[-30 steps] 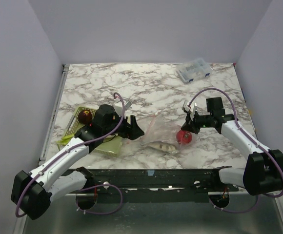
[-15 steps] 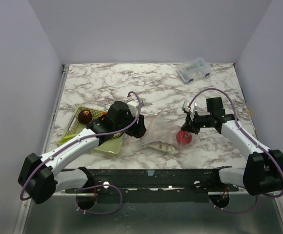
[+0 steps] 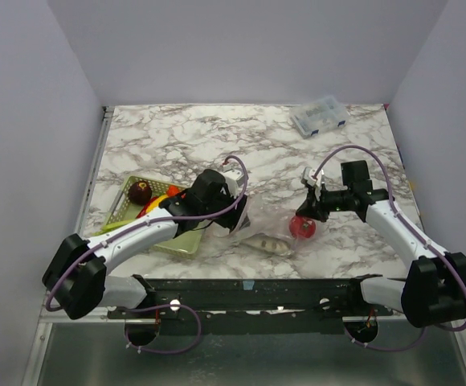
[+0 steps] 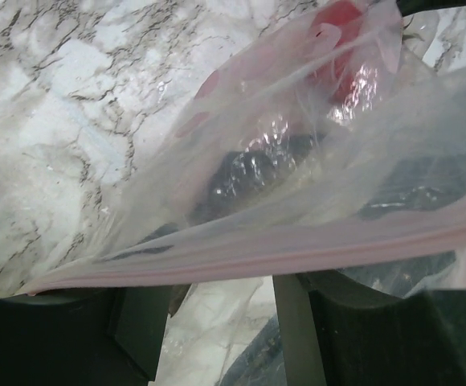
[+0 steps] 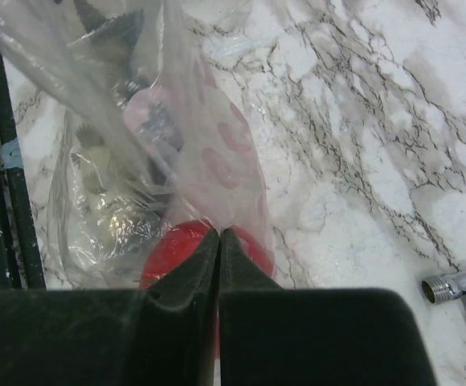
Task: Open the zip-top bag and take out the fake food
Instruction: Pick up the fake fruit from the zipper food storage bag.
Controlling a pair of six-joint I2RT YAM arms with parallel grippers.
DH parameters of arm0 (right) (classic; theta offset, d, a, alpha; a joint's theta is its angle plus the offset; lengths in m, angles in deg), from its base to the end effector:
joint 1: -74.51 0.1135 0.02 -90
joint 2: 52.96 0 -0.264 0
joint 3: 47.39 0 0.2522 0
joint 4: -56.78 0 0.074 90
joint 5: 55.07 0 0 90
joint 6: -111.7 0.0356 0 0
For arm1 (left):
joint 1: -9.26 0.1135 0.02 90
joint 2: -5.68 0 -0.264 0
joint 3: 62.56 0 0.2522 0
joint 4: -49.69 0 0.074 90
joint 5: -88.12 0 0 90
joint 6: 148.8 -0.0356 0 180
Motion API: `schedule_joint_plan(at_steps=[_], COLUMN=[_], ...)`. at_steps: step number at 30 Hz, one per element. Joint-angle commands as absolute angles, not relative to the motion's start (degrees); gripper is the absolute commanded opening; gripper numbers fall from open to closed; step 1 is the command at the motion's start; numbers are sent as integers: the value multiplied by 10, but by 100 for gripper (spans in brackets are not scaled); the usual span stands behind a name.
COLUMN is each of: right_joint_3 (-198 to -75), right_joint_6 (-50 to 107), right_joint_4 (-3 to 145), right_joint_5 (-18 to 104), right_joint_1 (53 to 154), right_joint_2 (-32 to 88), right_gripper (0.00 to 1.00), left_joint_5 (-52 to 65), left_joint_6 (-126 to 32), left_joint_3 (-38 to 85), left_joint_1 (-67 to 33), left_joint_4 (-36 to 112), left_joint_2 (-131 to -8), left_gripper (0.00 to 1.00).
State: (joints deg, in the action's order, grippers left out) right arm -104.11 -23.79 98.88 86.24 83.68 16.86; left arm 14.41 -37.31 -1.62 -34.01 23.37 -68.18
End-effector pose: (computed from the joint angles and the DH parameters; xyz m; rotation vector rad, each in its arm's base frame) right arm 0.2221 0.0640 0.2251 -1.2991 1.7954 0.7861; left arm 0.1943 -0.1966 0.2423 0.6099 2.3127 -0.8947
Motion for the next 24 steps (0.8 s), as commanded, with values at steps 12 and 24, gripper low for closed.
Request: schedule_joint_plan(at_steps=[12,24], right_joint_3=[-1084,-986], right_joint_6=[-344,-513], right_joint_4=[1124,1100], right_joint_5=[921,830], right_joint_1=[764,722], right_joint_2=[133,76], right_gripper=[76,97], left_joint_5=[161,170], left_joint_6=[-338,-343], left_joint_3=[-56,-96], left_joint_1=[-361,-361], left_joint_4=[352,388], left_joint_2=[-712,-664], left_gripper=[50,49])
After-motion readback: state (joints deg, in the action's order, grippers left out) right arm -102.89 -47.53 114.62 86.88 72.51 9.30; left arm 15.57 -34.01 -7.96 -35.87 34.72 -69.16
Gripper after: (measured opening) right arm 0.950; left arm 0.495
